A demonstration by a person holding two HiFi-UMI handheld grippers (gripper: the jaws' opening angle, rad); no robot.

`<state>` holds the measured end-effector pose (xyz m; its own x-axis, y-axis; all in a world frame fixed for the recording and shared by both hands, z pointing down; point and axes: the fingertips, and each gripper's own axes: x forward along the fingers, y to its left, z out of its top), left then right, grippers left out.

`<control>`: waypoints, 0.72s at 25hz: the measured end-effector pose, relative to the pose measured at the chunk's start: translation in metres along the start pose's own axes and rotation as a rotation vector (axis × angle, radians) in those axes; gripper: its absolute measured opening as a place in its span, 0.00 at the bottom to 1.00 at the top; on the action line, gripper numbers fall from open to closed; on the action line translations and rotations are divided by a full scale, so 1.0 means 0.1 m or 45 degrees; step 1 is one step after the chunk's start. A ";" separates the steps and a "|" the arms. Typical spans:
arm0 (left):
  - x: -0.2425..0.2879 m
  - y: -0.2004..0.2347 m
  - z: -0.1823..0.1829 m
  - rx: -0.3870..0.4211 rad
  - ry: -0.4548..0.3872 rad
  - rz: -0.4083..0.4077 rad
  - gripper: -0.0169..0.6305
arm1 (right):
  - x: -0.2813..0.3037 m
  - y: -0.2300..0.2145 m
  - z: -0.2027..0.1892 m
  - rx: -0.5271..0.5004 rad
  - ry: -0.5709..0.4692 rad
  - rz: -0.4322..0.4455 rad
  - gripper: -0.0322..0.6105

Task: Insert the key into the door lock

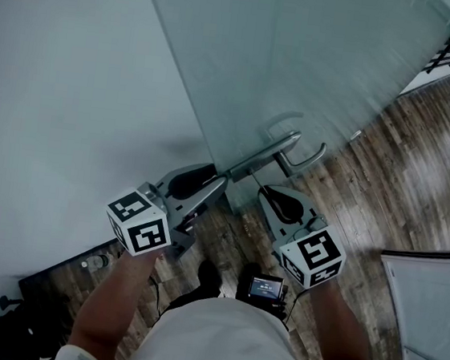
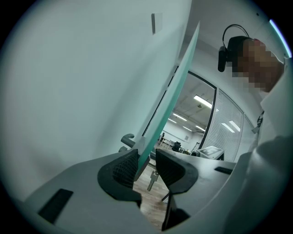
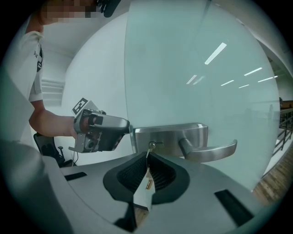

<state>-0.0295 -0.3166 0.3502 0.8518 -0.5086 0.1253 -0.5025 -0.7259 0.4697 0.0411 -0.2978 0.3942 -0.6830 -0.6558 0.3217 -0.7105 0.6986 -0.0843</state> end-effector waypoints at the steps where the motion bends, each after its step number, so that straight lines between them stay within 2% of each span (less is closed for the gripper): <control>1: 0.00 0.00 0.00 -0.003 0.000 0.002 0.23 | 0.00 0.00 0.00 -0.013 0.010 -0.003 0.09; 18: -0.01 0.03 0.01 -0.020 -0.015 0.027 0.19 | 0.05 0.00 0.06 -0.022 0.098 -0.021 0.09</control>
<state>-0.0321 -0.3193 0.3505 0.8389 -0.5297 0.1251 -0.5183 -0.7075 0.4803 0.0363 -0.3030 0.3902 -0.6554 -0.6439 0.3947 -0.7183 0.6930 -0.0623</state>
